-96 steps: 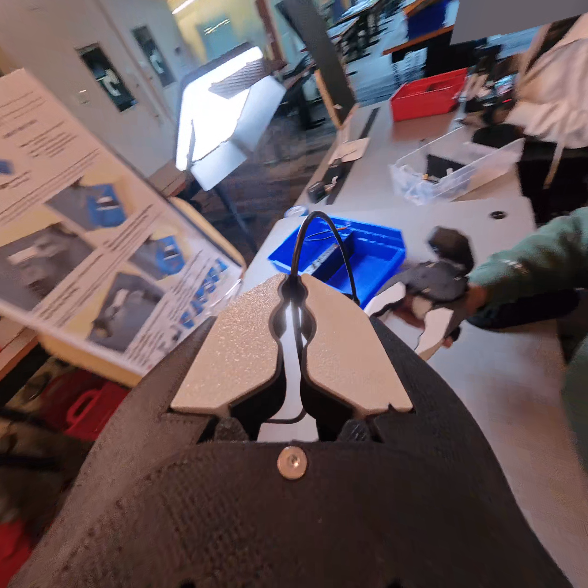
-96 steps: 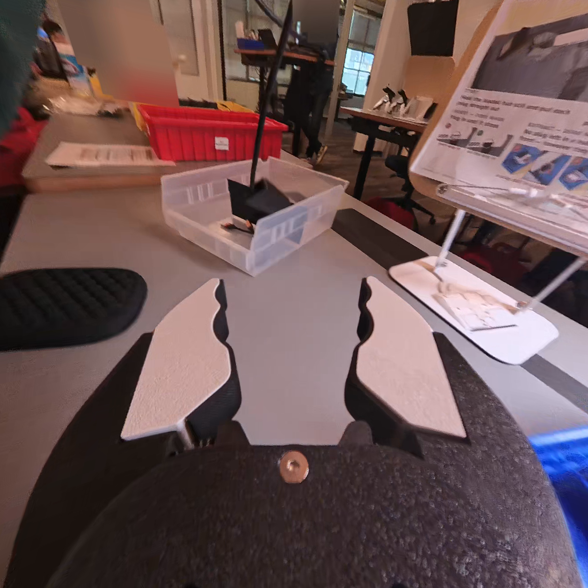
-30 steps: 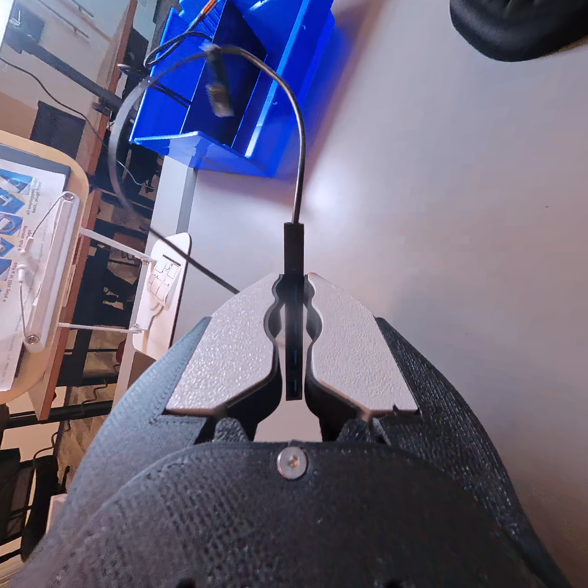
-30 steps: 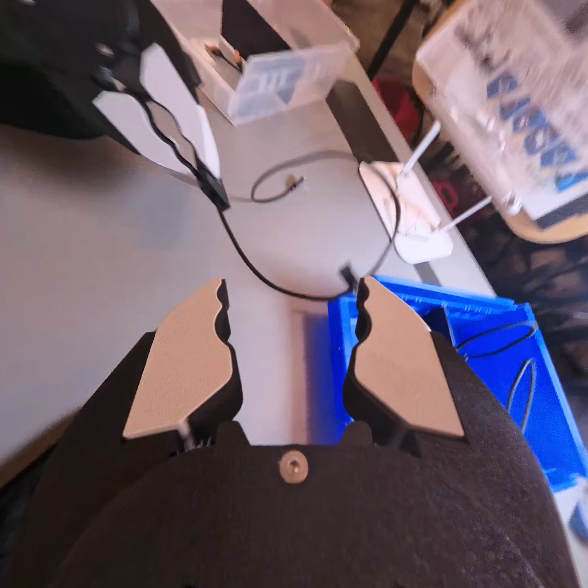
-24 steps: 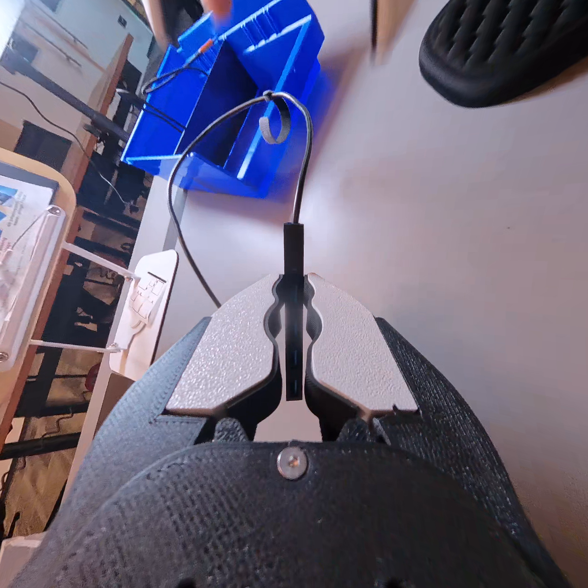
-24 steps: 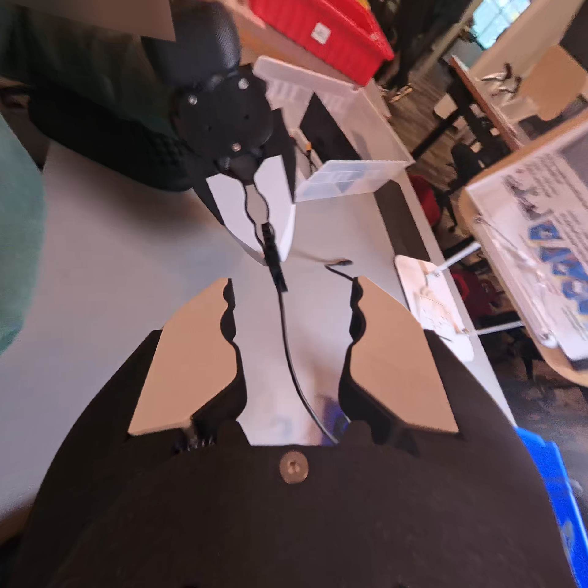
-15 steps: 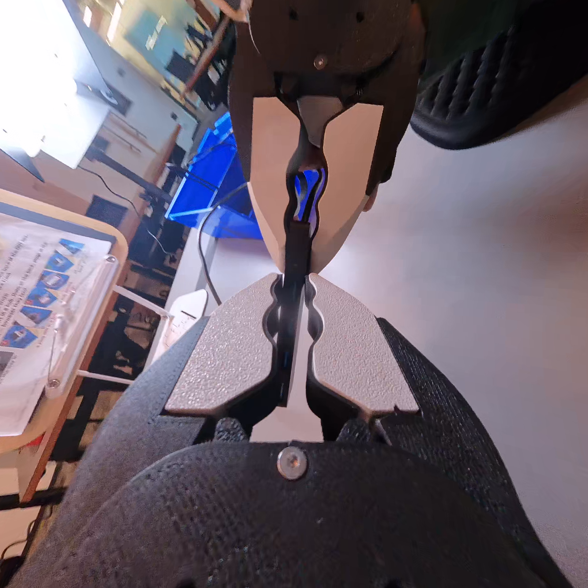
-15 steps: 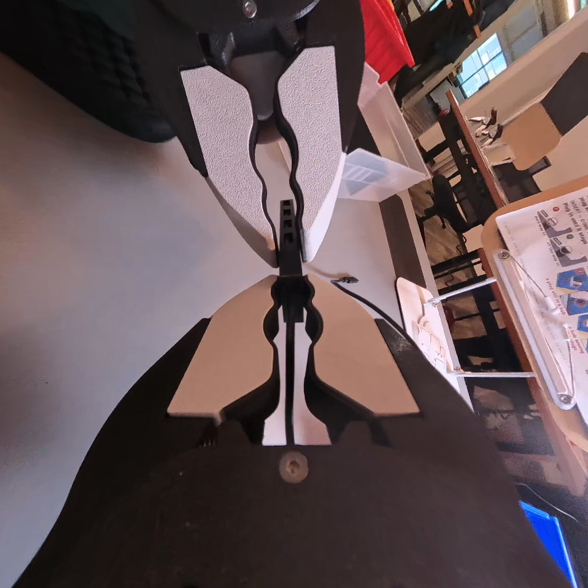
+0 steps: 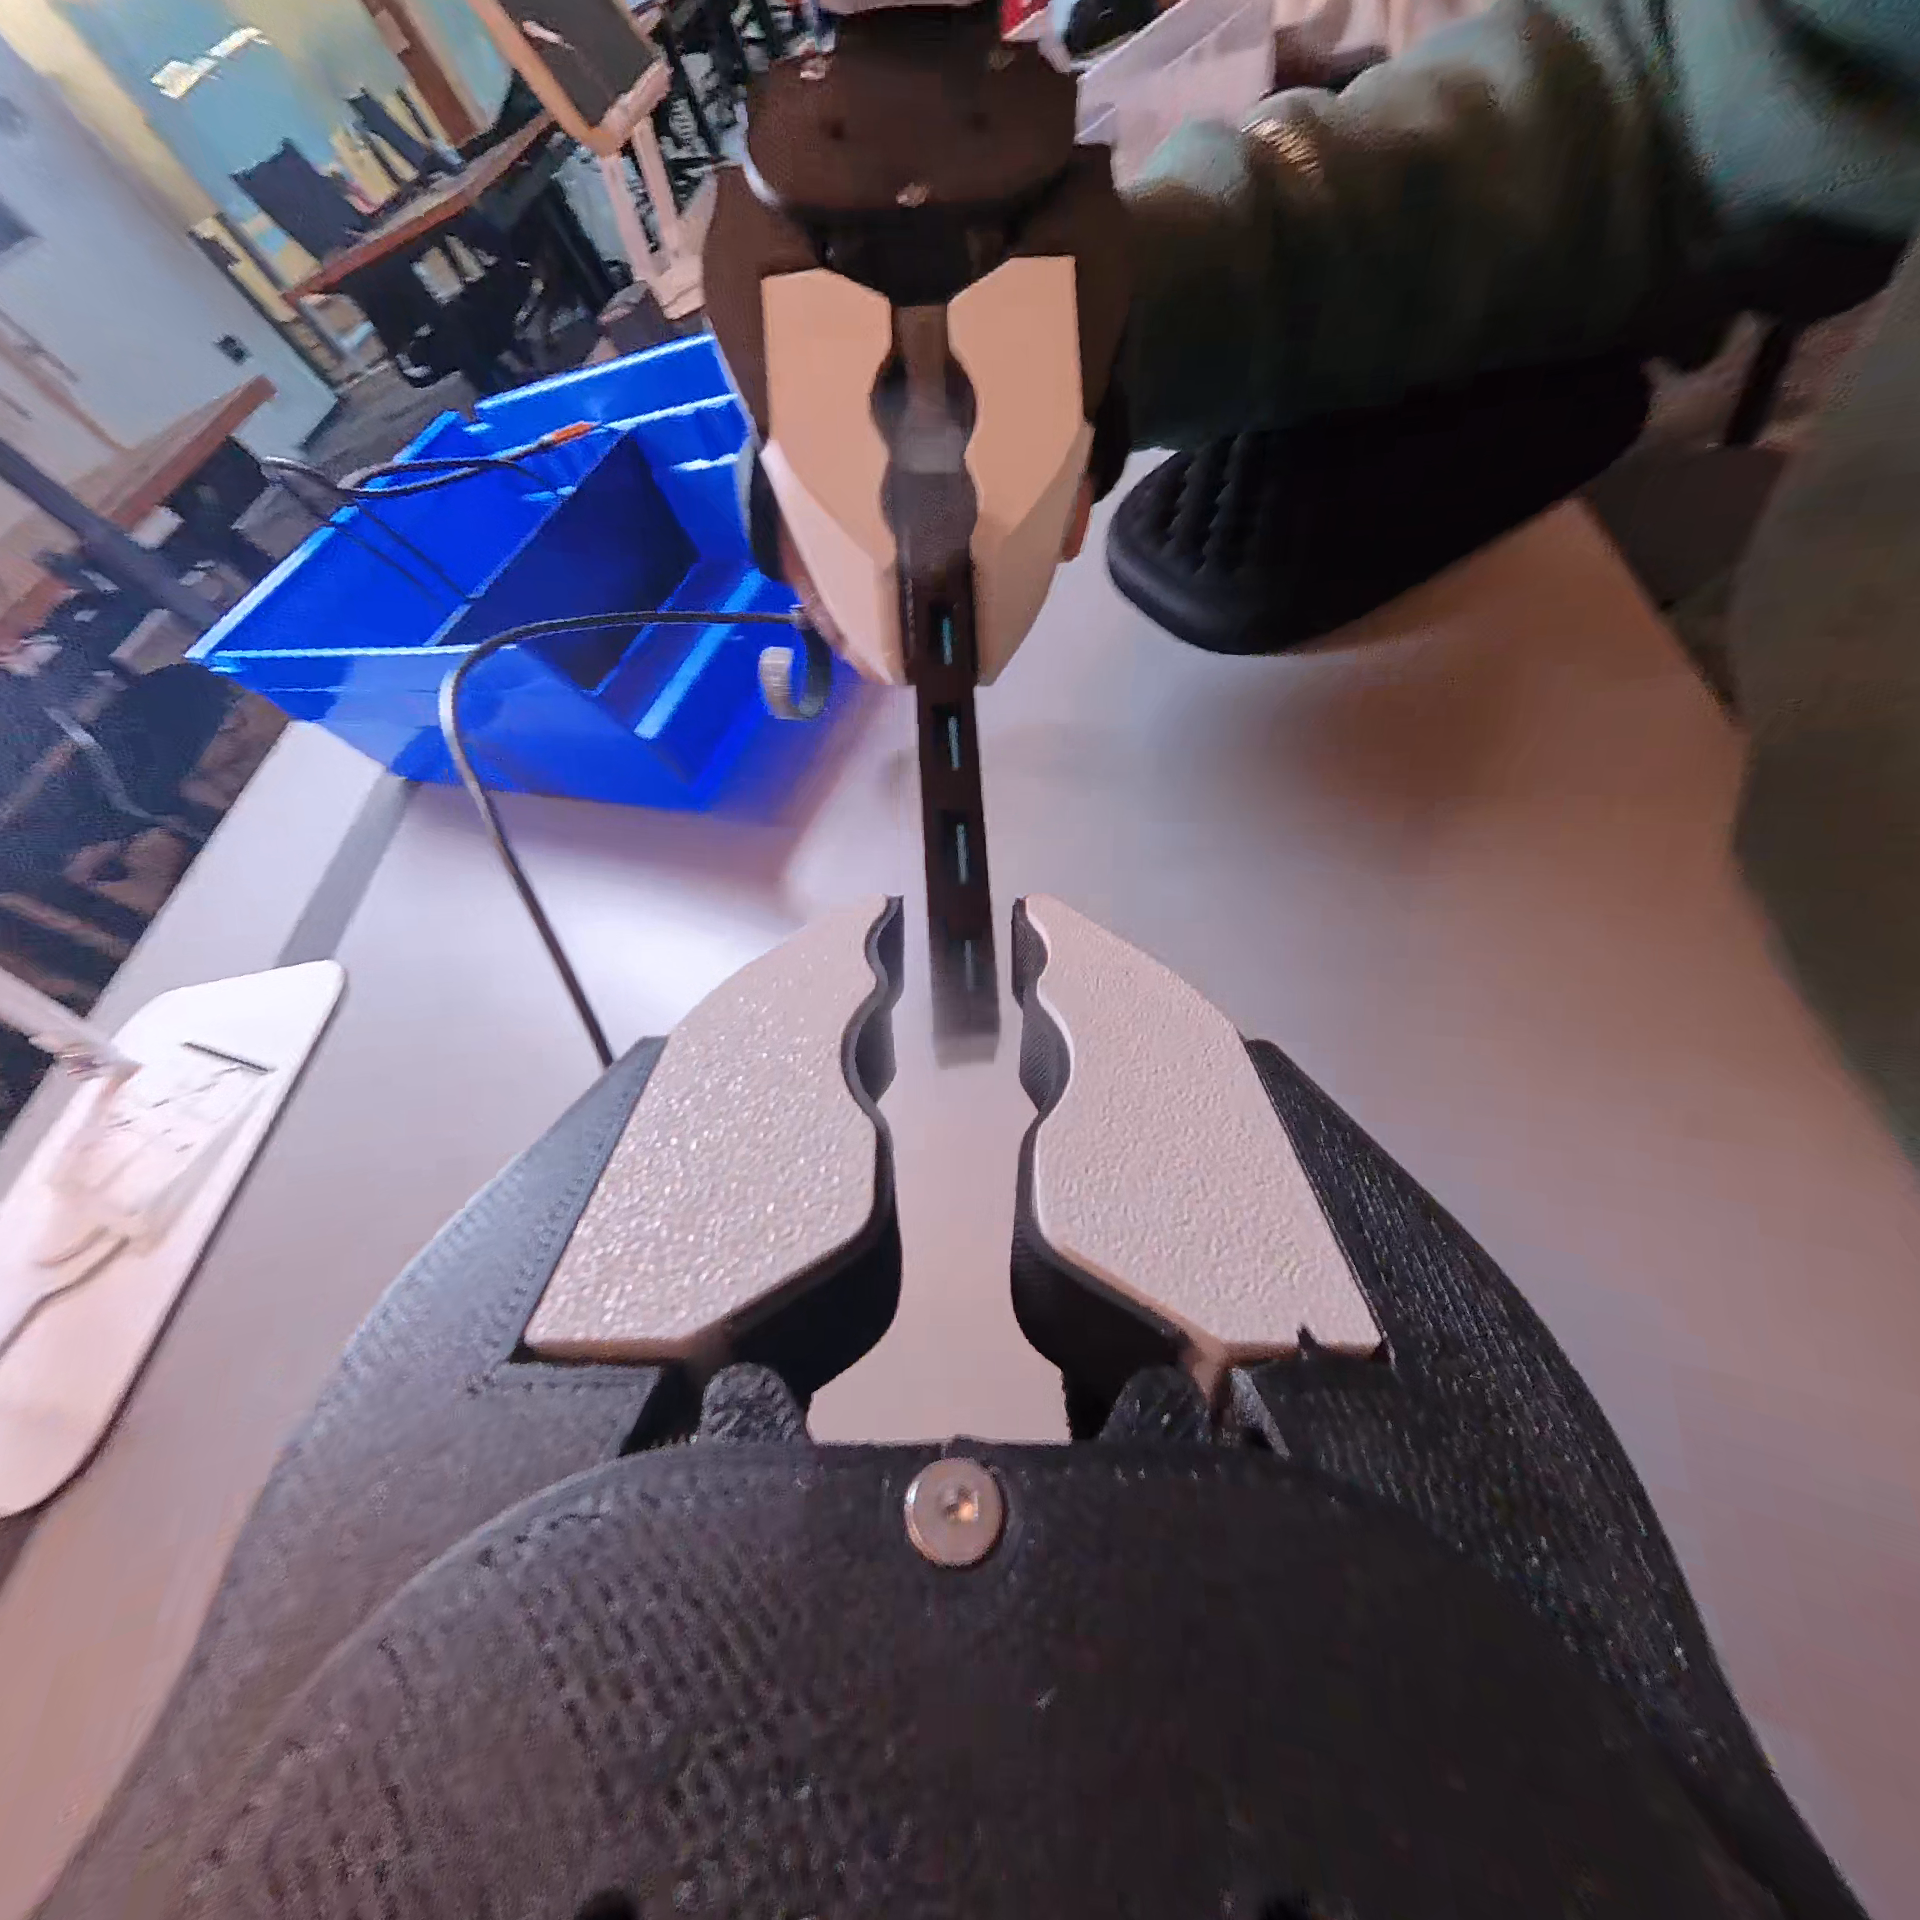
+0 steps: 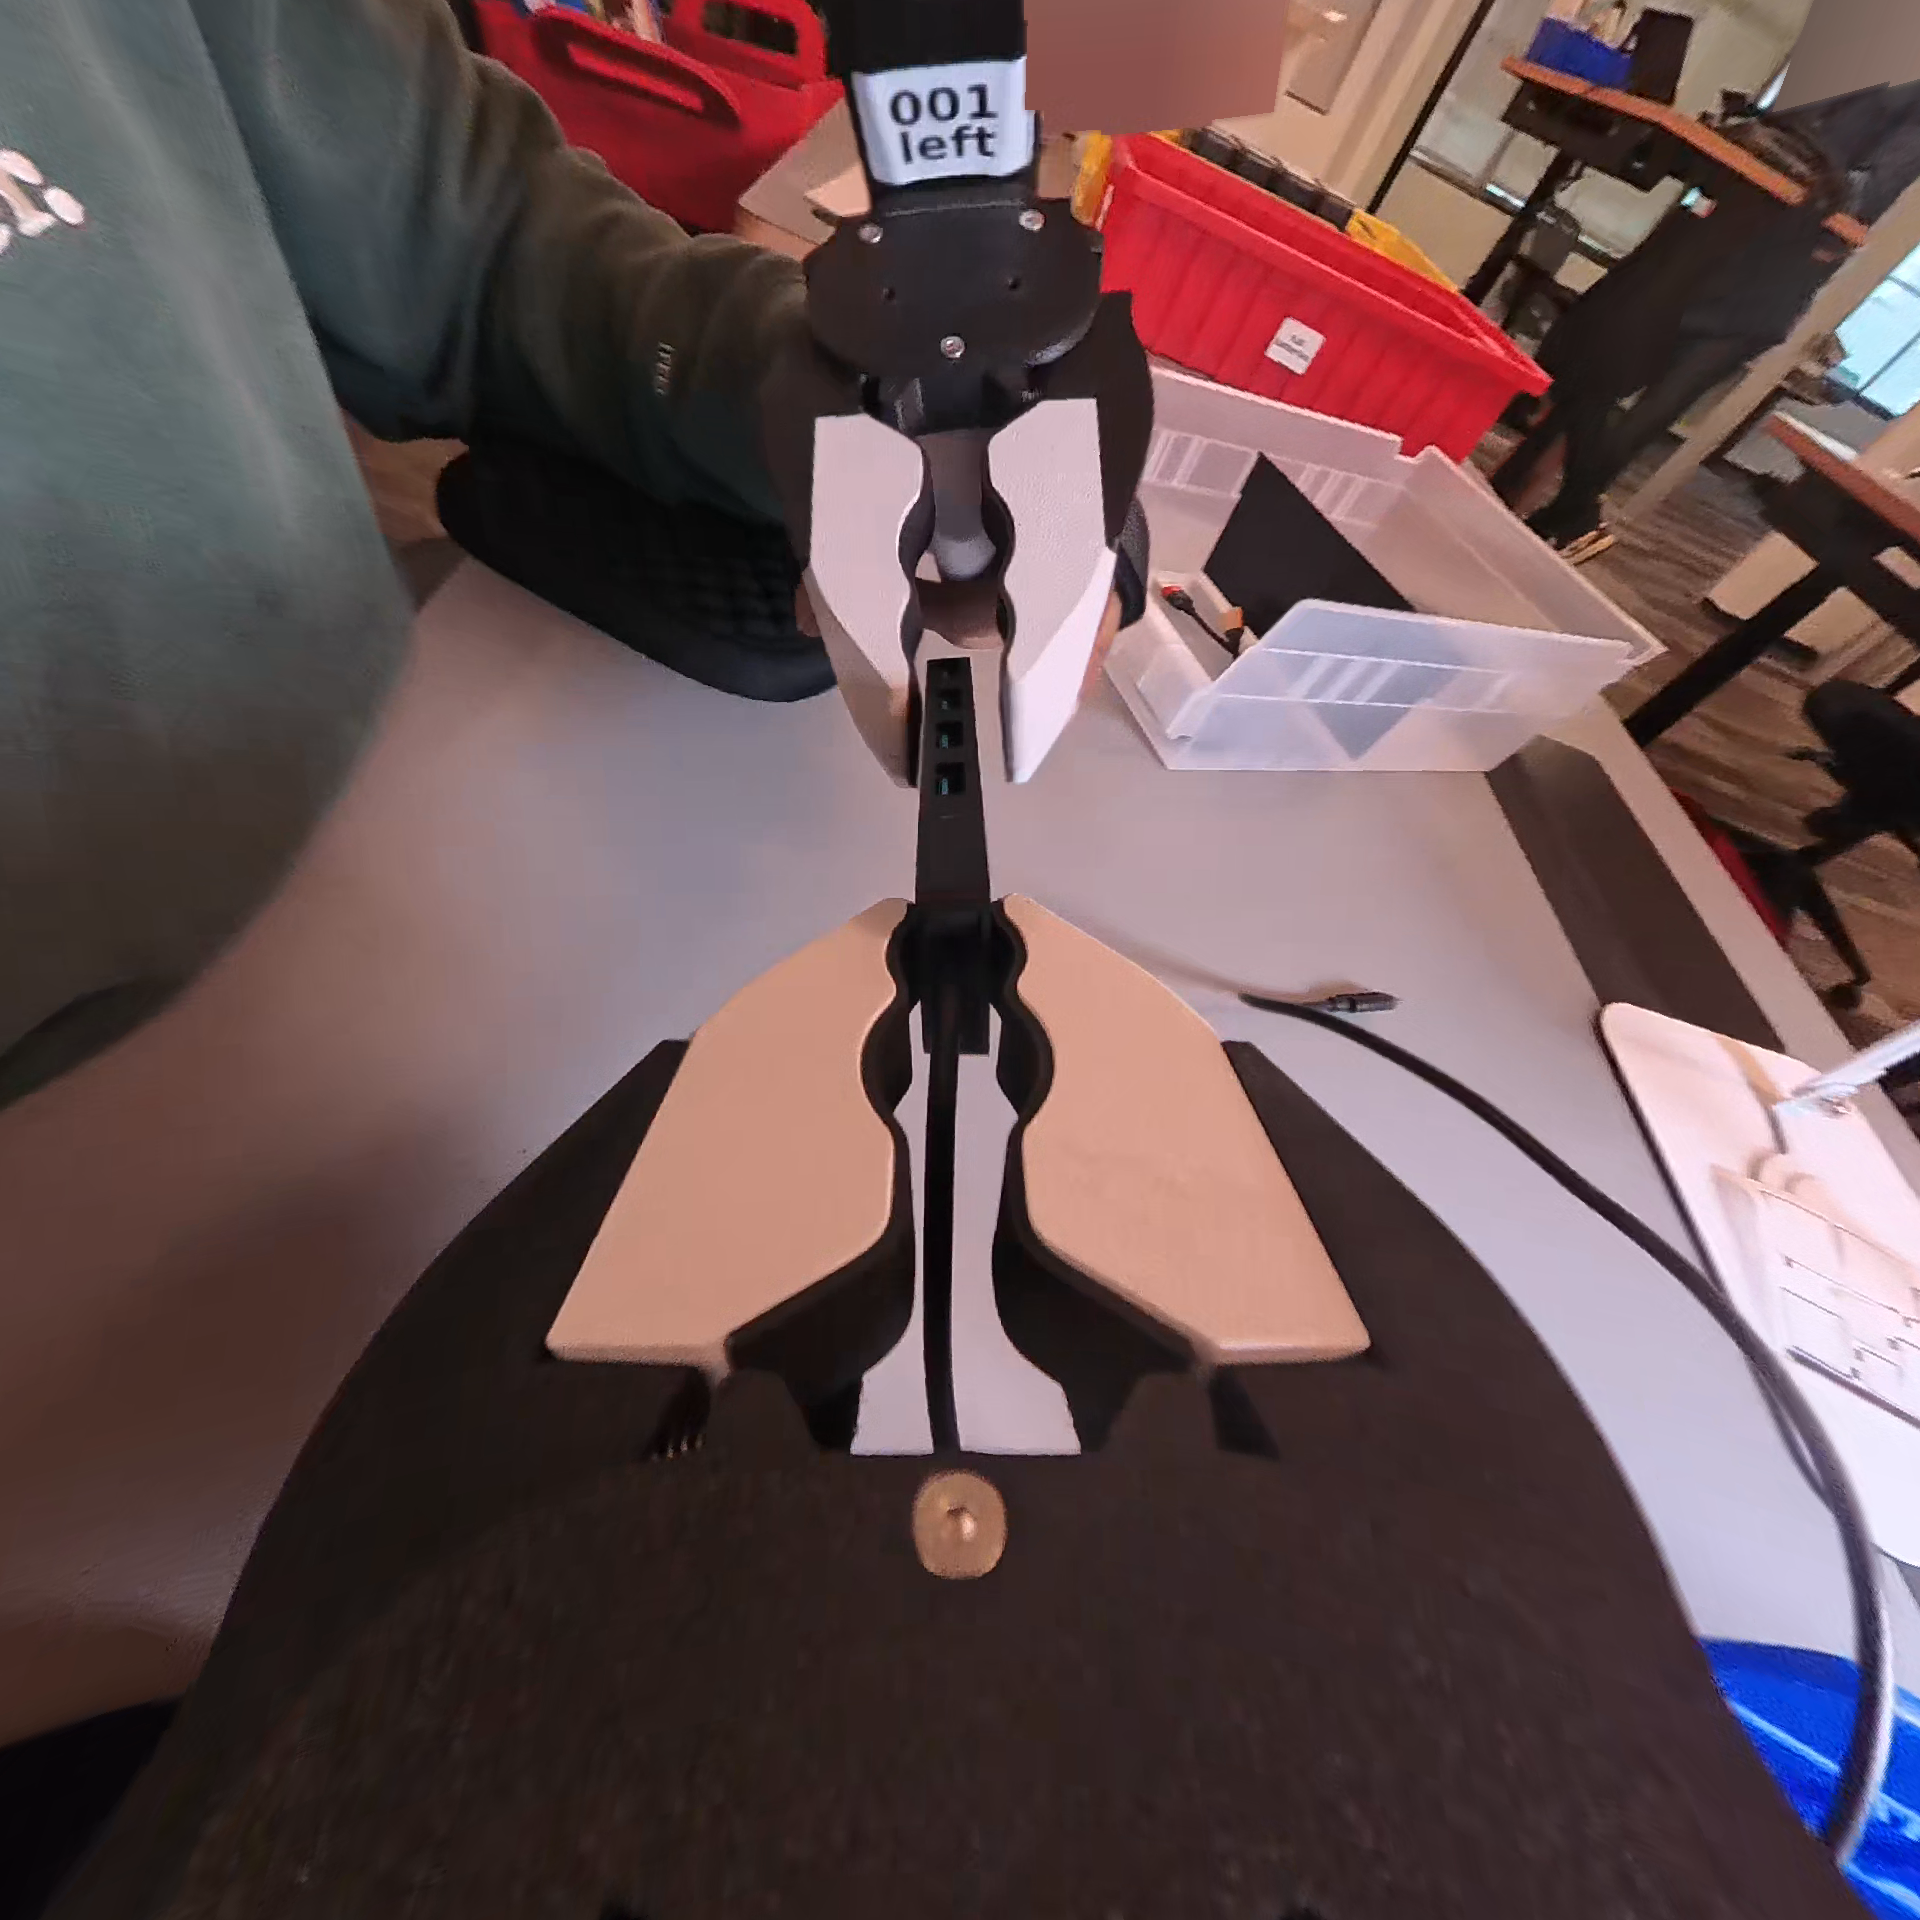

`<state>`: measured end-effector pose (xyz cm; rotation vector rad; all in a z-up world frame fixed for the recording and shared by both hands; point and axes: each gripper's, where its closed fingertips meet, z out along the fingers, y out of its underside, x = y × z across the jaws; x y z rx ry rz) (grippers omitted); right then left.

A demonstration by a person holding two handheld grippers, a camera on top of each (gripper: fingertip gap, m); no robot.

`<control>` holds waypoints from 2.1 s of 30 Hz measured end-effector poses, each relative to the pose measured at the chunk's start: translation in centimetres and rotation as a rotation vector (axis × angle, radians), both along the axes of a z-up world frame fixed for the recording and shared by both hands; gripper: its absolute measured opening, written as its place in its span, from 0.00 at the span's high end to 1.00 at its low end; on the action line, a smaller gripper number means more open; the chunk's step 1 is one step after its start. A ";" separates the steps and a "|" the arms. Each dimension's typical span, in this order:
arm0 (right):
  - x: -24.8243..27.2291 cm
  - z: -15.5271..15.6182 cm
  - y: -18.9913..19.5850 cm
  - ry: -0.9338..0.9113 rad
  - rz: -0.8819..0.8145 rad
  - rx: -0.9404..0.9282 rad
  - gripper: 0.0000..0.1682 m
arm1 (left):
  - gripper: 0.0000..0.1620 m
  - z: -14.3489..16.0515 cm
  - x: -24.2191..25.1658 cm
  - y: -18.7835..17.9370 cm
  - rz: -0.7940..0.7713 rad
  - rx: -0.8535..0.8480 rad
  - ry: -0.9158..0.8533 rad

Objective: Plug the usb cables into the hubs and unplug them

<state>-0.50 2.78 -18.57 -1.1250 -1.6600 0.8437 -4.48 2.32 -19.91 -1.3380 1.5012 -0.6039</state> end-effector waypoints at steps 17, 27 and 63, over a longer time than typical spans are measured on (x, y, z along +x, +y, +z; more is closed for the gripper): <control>0.2 2.7 5.7 0.086 -0.470 0.384 0.80 | 0.93 -1.0 -1.2 4.2 0.198 -0.807 -0.342; -4.6 -1.2 5.8 -0.155 -0.459 0.899 0.63 | 0.93 0.5 -1.0 6.0 0.253 -1.174 -0.711; -2.6 0.9 0.4 0.137 -0.064 -0.070 0.76 | 0.93 -0.3 -0.1 1.6 0.112 -0.003 0.013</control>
